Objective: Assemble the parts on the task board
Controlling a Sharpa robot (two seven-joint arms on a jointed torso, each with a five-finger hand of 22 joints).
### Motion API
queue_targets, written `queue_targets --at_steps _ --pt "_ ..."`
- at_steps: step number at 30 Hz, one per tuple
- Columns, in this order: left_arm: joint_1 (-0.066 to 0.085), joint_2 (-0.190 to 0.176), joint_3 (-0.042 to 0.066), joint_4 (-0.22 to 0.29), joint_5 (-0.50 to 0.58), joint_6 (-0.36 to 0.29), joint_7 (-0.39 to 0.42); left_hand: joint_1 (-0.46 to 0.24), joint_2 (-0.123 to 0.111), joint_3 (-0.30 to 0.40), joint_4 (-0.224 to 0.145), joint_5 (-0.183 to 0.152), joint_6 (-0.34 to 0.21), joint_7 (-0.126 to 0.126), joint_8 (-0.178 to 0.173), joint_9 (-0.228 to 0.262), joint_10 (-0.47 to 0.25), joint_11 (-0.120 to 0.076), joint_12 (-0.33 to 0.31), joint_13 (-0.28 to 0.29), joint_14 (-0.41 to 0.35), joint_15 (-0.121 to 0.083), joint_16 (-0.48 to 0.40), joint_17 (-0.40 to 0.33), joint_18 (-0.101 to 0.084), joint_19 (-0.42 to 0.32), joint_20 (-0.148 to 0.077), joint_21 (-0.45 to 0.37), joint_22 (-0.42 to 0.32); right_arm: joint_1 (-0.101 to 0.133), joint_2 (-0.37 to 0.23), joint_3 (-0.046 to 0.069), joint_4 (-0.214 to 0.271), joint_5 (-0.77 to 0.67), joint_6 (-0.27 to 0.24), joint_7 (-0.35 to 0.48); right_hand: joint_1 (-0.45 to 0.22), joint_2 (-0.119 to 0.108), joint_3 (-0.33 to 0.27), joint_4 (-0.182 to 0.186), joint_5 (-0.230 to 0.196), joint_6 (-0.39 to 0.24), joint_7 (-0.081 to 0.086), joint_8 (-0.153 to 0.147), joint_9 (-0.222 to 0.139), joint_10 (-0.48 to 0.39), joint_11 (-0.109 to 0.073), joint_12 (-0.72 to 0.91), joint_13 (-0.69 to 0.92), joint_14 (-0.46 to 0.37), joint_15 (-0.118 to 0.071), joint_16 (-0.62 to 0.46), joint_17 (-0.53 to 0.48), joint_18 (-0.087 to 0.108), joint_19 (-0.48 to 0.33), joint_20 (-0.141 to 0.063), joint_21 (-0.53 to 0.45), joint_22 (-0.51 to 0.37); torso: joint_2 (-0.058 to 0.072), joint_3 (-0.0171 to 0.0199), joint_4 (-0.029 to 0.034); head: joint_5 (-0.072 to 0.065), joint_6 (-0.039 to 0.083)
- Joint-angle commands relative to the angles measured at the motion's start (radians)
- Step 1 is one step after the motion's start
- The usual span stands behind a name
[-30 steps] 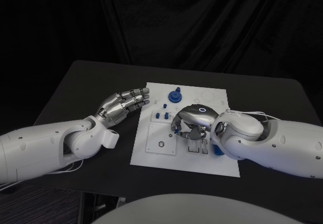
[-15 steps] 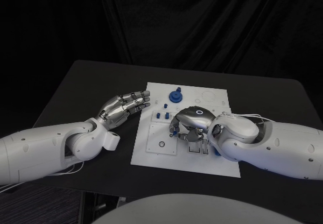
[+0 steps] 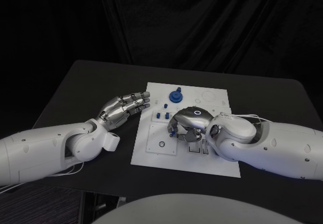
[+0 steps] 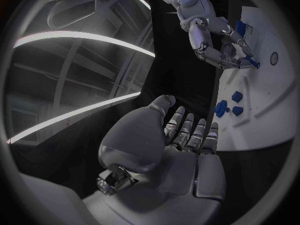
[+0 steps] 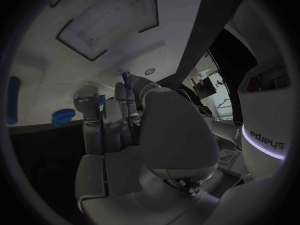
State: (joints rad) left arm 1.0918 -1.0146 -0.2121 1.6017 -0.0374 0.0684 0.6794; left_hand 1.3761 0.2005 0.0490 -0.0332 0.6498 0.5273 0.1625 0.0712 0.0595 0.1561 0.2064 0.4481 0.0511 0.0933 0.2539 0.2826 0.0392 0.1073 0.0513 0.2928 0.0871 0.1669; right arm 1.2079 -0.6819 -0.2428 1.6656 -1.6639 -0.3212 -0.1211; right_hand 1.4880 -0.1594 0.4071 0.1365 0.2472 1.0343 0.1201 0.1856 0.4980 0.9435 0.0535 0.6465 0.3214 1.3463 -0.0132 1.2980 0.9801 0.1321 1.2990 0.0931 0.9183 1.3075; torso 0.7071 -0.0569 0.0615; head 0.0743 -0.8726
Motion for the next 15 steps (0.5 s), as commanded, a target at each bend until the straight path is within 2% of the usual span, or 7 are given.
queue_targets --at_steps 1,6,15 --pt "-0.002 0.002 0.001 0.001 -0.003 0.016 0.066 -0.007 0.006 0.007 0.001 -0.005 -0.003 0.028 0.005 0.000 0.001 0.006 0.003 0.002 0.002 0.005 0.004 0.001 -0.005 0.006 0.000 0.003 0.001 -0.004 0.001 0.000 -0.001 -0.009 -0.010 -0.017 0.000 0.000 -0.007 -0.002 0.004 -0.006 -0.002 -0.003 0.001 -0.004 0.002 -0.005 0.000 0.007 -0.001 0.006 0.001 -0.007 0.005 -0.001 0.005 0.096 0.000 -0.0004 0.0001 -0.003 0.000" --pt "-0.002 0.002 0.001 0.000 -0.003 0.016 0.063 -0.007 0.006 0.007 0.001 -0.005 -0.003 0.028 0.005 0.000 0.001 0.006 0.003 0.002 0.002 0.005 0.004 0.001 -0.005 0.006 0.000 0.003 0.001 -0.006 0.004 0.001 -0.005 -0.009 -0.007 -0.017 0.000 0.000 -0.007 -0.002 0.004 -0.006 -0.002 -0.003 0.001 -0.004 0.002 -0.005 0.000 0.007 -0.001 0.006 0.001 -0.007 0.005 -0.001 0.005 0.096 0.000 -0.0003 0.0006 -0.006 0.000" --pt "-0.003 0.006 0.001 -0.003 -0.003 0.019 0.059 -0.008 0.006 0.010 0.001 -0.007 -0.004 0.030 0.005 0.000 0.000 0.008 0.003 0.001 0.002 0.006 0.005 0.001 -0.005 0.006 0.000 0.003 0.000 -0.014 0.009 0.001 -0.005 -0.009 -0.002 -0.019 0.000 0.000 -0.008 -0.002 0.005 -0.005 -0.001 -0.003 0.002 -0.004 0.002 -0.006 0.000 0.007 -0.001 0.006 0.000 -0.007 0.005 -0.001 0.005 0.096 0.000 -0.0003 -0.0007 -0.004 0.000"
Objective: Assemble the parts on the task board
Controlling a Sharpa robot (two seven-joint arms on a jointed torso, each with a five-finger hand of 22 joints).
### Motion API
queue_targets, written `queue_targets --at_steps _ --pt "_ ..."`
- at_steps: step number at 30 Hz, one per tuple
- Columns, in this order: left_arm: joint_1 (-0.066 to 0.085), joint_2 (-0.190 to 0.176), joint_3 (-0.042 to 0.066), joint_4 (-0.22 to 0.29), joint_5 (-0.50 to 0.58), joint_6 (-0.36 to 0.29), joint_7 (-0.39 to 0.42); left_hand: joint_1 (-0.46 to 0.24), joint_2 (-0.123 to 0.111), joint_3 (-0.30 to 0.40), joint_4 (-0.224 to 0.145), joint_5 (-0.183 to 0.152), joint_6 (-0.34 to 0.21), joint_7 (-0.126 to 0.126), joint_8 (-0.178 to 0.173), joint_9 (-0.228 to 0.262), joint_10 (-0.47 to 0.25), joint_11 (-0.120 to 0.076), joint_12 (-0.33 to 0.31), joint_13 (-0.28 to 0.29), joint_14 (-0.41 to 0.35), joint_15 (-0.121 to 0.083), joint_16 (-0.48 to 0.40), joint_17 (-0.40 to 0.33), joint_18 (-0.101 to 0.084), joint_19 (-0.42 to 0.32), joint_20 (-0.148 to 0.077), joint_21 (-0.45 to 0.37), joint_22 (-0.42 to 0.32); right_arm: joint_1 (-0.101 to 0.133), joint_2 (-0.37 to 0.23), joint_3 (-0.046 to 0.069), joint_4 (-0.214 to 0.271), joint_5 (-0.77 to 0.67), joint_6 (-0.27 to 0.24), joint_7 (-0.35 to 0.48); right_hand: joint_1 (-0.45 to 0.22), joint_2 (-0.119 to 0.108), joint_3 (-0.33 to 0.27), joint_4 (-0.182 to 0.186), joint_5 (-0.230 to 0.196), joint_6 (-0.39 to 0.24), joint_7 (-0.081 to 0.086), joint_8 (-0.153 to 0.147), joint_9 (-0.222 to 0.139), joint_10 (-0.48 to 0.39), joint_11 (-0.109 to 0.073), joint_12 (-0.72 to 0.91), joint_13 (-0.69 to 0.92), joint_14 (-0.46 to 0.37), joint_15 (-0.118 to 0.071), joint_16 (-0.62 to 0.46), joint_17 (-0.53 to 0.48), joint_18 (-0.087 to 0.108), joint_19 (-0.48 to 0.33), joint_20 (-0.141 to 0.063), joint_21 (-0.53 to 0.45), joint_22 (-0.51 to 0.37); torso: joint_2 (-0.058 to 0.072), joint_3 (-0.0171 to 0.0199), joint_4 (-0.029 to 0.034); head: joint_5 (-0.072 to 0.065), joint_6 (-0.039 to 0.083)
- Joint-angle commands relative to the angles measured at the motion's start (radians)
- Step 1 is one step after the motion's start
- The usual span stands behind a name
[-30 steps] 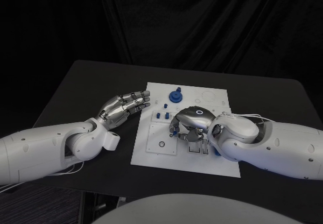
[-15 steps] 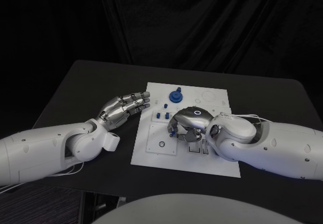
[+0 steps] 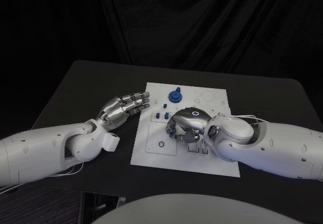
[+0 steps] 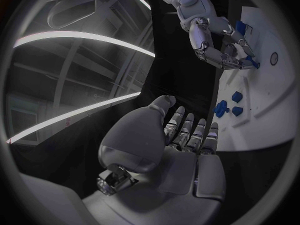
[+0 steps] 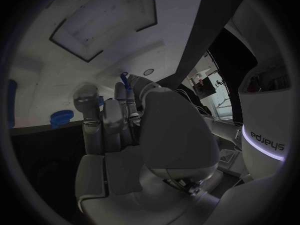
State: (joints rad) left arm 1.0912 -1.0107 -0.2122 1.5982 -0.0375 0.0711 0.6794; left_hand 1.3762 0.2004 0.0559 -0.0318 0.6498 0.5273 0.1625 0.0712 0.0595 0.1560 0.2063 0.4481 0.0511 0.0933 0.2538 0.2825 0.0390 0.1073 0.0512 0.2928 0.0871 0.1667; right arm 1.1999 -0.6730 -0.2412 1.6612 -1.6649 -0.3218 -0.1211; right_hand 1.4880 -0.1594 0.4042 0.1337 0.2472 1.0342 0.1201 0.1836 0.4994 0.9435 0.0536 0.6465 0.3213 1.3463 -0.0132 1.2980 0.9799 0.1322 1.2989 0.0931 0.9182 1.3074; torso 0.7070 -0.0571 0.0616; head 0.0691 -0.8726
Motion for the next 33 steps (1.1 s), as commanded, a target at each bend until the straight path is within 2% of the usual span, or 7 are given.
queue_targets --at_steps 1,33 --pt "-0.002 0.002 0.001 0.001 -0.003 0.016 0.058 -0.008 0.006 0.003 -0.001 -0.007 -0.004 0.030 0.005 0.000 0.000 0.008 0.003 0.002 0.002 0.006 0.005 0.001 -0.005 0.006 0.000 0.003 0.001 -0.006 0.000 -0.001 0.000 -0.008 -0.001 -0.019 0.000 0.000 -0.005 0.001 0.005 -0.004 -0.001 -0.001 0.000 -0.004 0.002 -0.006 0.000 0.007 -0.001 0.006 0.000 -0.008 0.005 -0.001 0.005 0.096 0.000 0.0000 -0.0012 0.002 0.000" --pt "-0.004 0.003 0.001 -0.004 -0.003 0.021 0.041 -0.010 0.005 0.006 0.000 -0.008 -0.004 0.031 0.005 0.000 -0.001 0.008 0.002 0.001 0.002 0.006 0.005 0.001 -0.006 0.007 0.000 0.003 0.000 -0.009 -0.004 -0.001 0.005 -0.008 -0.002 -0.022 -0.002 0.001 -0.007 0.002 0.006 -0.003 -0.001 -0.001 0.001 -0.006 0.004 -0.010 -0.001 0.004 0.000 0.002 -0.008 -0.006 0.003 0.000 -0.003 0.095 0.001 0.0001 0.0000 0.004 0.000"
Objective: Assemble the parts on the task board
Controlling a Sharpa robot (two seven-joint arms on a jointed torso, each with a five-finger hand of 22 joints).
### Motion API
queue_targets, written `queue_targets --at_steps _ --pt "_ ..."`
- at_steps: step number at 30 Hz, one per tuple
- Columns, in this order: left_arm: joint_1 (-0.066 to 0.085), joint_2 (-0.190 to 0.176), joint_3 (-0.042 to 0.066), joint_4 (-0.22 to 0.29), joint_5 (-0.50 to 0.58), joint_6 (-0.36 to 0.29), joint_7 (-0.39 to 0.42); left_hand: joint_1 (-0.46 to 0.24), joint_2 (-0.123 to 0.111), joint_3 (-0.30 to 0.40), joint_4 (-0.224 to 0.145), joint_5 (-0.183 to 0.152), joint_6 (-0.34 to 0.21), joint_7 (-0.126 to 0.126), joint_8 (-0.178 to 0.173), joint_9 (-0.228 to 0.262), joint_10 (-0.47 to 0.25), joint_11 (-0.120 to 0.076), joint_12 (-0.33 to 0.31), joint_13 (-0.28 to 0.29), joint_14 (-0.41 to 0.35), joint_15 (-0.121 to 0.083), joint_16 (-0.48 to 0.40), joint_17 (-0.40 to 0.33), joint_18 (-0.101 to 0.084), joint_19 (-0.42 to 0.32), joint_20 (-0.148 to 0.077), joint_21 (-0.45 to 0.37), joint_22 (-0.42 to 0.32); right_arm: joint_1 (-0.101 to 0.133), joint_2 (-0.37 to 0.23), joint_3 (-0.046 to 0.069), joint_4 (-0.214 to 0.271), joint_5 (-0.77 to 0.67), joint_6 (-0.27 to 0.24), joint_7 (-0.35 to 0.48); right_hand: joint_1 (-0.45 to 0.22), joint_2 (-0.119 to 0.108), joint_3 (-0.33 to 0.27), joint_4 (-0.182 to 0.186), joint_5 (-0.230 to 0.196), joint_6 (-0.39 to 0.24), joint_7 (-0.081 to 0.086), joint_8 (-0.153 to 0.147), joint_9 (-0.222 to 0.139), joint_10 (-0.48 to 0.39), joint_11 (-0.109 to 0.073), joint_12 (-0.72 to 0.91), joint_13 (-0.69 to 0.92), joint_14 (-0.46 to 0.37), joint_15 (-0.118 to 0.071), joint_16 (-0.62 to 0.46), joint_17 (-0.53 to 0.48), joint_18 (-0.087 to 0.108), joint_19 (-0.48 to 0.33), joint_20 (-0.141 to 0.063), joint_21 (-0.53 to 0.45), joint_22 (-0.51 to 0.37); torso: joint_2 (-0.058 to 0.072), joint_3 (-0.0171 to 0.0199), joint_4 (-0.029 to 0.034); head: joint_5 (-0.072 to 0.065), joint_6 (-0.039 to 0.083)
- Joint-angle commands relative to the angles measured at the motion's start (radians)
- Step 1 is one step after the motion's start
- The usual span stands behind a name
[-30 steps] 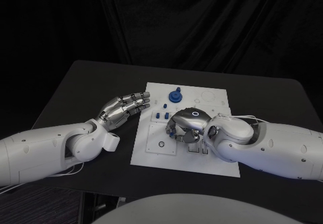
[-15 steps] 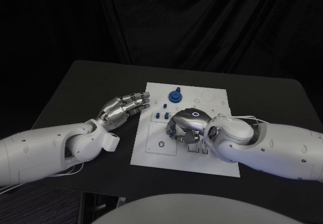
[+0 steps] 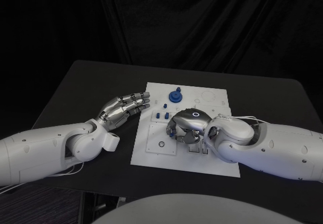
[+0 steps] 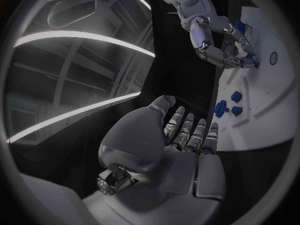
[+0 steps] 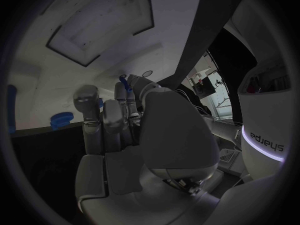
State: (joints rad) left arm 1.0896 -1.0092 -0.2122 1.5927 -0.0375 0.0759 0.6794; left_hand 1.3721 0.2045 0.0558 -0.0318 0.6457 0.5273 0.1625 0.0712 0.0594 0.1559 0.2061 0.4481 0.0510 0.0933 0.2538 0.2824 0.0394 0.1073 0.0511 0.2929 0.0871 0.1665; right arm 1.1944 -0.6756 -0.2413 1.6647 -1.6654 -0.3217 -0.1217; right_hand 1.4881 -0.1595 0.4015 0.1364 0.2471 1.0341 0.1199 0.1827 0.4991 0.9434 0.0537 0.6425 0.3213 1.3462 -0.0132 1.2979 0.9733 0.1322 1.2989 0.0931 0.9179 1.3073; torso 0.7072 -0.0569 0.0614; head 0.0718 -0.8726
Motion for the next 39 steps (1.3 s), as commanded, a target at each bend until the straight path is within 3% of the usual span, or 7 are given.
queue_targets --at_steps 1,39 --pt "-0.003 0.002 0.001 0.002 -0.003 0.017 0.041 -0.006 0.001 0.006 -0.001 -0.004 -0.004 0.031 0.005 0.000 0.000 0.008 0.002 0.001 0.002 0.006 0.005 0.001 -0.006 0.007 -0.001 0.003 0.001 -0.004 -0.001 -0.001 0.002 -0.008 -0.002 -0.021 -0.002 0.001 -0.004 -0.001 0.006 -0.003 -0.001 0.000 0.001 -0.006 0.004 -0.006 -0.001 0.004 0.000 0.002 -0.001 -0.006 0.003 0.000 -0.003 0.095 0.000 -0.0003 0.0000 0.002 0.000" --pt "-0.003 0.010 0.001 -0.008 -0.003 0.028 0.015 -0.008 -0.001 0.010 -0.001 -0.006 -0.004 0.033 0.005 0.000 -0.002 0.009 0.002 0.001 0.002 0.008 0.007 0.001 -0.006 0.008 0.000 0.003 0.001 -0.004 0.007 -0.001 -0.003 0.013 0.005 -0.028 -0.007 0.003 -0.008 0.002 0.009 -0.010 0.002 -0.007 0.001 -0.010 0.007 -0.015 -0.003 -0.005 0.003 -0.006 -0.016 -0.002 -0.007 0.002 -0.028 0.089 0.000 -0.0004 -0.0002 0.006 0.000"
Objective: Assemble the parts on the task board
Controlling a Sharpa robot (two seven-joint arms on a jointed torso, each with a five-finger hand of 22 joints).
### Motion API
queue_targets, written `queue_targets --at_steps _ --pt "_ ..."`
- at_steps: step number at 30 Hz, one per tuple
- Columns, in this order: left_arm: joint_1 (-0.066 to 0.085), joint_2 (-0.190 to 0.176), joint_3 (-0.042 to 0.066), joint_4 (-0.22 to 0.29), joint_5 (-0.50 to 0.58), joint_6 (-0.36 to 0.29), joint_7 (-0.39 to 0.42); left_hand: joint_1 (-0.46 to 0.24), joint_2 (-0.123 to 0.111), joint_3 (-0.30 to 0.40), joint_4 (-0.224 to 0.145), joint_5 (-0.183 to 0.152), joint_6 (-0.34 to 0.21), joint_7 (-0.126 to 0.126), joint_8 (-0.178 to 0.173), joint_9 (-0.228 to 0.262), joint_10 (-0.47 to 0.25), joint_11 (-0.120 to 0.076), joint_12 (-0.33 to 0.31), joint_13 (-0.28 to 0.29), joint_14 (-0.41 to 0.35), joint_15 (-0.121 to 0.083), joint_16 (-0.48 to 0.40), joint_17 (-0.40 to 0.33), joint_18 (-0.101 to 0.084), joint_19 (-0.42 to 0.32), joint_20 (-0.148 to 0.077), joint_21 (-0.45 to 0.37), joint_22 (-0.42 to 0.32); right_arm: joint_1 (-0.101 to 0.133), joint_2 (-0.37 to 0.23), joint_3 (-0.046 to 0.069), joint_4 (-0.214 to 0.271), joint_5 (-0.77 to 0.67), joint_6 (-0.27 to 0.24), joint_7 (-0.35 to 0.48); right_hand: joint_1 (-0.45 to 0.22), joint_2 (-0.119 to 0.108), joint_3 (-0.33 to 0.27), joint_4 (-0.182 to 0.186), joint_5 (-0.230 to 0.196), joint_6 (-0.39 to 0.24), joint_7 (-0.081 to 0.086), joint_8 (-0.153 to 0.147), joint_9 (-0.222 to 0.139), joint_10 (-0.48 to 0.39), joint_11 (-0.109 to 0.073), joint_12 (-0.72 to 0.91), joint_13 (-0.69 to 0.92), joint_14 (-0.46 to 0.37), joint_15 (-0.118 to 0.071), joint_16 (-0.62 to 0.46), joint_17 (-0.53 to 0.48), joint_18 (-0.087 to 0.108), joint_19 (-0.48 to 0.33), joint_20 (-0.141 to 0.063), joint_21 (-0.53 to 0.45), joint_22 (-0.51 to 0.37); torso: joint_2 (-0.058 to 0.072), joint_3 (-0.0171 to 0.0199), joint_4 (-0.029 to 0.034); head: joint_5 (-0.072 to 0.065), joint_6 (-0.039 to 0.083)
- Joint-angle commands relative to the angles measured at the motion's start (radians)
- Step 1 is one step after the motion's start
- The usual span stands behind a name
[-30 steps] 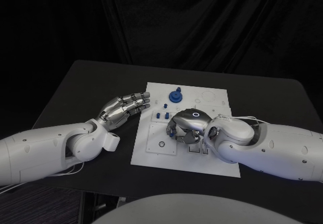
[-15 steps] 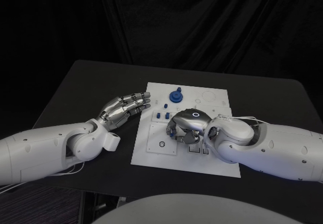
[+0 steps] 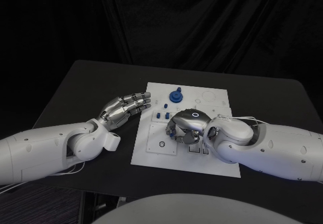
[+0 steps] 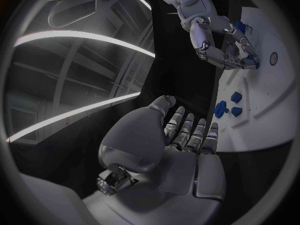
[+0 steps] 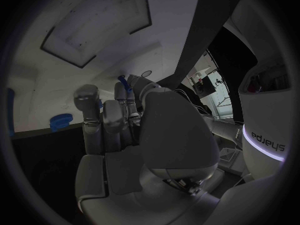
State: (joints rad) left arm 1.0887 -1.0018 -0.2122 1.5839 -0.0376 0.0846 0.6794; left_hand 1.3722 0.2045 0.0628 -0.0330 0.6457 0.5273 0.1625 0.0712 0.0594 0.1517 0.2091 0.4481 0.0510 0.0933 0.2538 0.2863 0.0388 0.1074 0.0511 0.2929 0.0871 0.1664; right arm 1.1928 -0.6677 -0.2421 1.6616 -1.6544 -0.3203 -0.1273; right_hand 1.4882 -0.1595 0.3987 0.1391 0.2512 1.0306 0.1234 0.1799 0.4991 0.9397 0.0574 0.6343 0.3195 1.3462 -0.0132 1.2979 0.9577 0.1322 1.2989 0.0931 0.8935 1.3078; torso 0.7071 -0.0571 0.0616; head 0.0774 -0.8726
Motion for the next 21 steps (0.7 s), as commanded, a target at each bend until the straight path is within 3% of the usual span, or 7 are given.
queue_targets --at_steps 1,13,21 --pt "-0.002 0.002 0.001 0.000 -0.003 0.019 0.014 -0.008 -0.001 0.003 0.000 -0.006 -0.004 0.033 0.005 0.000 0.002 0.006 0.002 0.001 0.002 0.008 0.003 0.002 -0.007 0.008 0.000 0.003 0.001 -0.003 -0.001 0.000 0.000 0.002 0.004 -0.022 -0.007 0.003 -0.005 0.000 0.005 -0.006 -0.002 -0.004 0.001 -0.006 0.003 -0.007 -0.001 -0.005 0.003 -0.006 0.000 -0.002 -0.007 0.002 -0.003 0.088 0.000 -0.0001 -0.0002 0.000 0.000" --pt "-0.003 0.004 0.001 -0.003 -0.003 0.024 0.008 -0.009 -0.001 0.005 0.001 -0.007 -0.004 0.033 0.006 0.000 0.002 0.007 0.003 0.002 0.002 0.008 0.004 0.002 -0.007 0.008 0.000 0.003 0.000 -0.004 -0.002 0.000 0.010 0.014 0.012 -0.024 -0.008 0.003 -0.006 0.000 0.005 -0.009 -0.001 -0.006 0.000 -0.006 0.003 -0.009 -0.001 -0.008 0.004 -0.009 -0.005 -0.001 -0.011 0.003 -0.012 0.086 0.001 0.0005 -0.0008 0.003 0.000" --pt "-0.003 0.005 0.001 -0.003 -0.003 0.027 0.004 -0.009 -0.001 0.005 0.001 -0.007 -0.004 0.033 0.006 0.000 0.002 0.007 0.003 0.002 0.002 0.008 0.004 0.002 -0.007 0.008 0.000 0.003 0.000 -0.005 0.002 0.000 -0.013 0.016 0.021 -0.032 -0.006 0.003 -0.006 -0.002 0.005 -0.012 0.000 -0.009 0.000 -0.007 0.004 -0.011 -0.001 -0.013 0.005 -0.013 -0.012 0.002 -0.017 0.003 -0.025 0.083 0.000 0.0005 -0.0001 0.002 0.000"
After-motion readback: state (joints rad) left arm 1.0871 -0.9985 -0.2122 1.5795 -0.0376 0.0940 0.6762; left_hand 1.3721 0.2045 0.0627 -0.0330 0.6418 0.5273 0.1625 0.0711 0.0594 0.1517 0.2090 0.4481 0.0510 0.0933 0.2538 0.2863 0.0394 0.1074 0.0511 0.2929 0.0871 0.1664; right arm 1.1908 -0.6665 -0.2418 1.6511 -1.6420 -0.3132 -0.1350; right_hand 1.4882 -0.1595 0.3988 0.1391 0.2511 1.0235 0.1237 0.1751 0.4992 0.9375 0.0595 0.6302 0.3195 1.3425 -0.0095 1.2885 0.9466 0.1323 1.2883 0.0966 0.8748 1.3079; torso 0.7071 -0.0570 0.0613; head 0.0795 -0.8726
